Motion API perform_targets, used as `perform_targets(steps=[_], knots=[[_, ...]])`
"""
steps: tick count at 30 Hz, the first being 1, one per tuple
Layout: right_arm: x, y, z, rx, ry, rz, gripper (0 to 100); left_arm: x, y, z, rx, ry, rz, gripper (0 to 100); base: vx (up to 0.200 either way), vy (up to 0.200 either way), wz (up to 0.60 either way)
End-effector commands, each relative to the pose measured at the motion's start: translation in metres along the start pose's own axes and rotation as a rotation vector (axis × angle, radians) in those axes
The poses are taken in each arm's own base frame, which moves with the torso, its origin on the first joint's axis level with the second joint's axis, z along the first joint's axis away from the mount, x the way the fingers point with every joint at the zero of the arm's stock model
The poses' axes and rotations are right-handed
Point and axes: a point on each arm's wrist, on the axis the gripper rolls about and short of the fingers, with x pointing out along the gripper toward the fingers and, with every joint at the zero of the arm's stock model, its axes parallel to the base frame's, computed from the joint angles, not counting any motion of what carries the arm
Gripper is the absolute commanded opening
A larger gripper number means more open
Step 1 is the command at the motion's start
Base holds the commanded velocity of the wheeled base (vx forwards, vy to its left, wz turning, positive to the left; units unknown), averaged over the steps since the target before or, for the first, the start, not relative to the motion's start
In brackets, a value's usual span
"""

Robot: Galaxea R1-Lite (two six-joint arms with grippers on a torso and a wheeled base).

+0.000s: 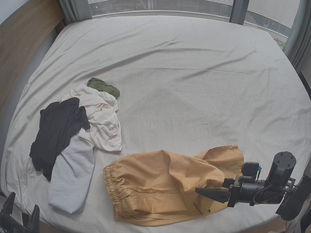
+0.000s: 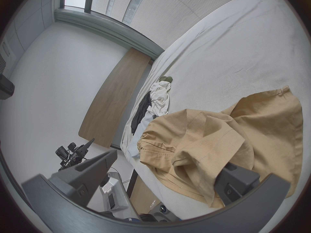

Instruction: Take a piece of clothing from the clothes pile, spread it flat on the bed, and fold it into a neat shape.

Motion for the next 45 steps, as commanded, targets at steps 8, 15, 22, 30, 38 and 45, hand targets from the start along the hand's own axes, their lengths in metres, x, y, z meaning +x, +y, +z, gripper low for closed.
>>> perform_targets(steps=[8, 15, 22, 30, 38, 45], knots=[[0.011, -0.011, -0.008, 0.008, 0.048, -0.031, 100, 0.000, 0.000, -0.005, -0.001, 0.001, 0.000, 100, 0.000, 0.000, 0.00], [0.011, -0.009, -0.006, 0.000, 0.025, -0.044, 0, 0.000, 0.000, -0.005, -0.001, 0.001, 0.000, 100, 0.000, 0.000, 0.00], [0.009, -0.006, -0.003, -0.007, 0.010, -0.034, 0, 0.000, 0.000, -0.005, -0.001, 0.001, 0.000, 100, 0.000, 0.000, 0.00], [0.005, -0.002, -0.001, -0.013, -0.006, -0.026, 0, 0.000, 0.000, -0.005, 0.013, 0.002, -0.001, 100, 0.000, 0.000, 0.00], [-0.006, 0.003, 0.008, -0.032, -0.060, -0.018, 0, 0.000, -0.001, -0.005, 0.053, 0.002, -0.041, 100, 0.000, 0.000, 0.00], [-0.013, 0.001, 0.017, -0.037, -0.113, -0.028, 0, 0.000, -0.001, -0.005, 0.058, -0.001, -0.046, 100, 0.000, 0.000, 0.00]])
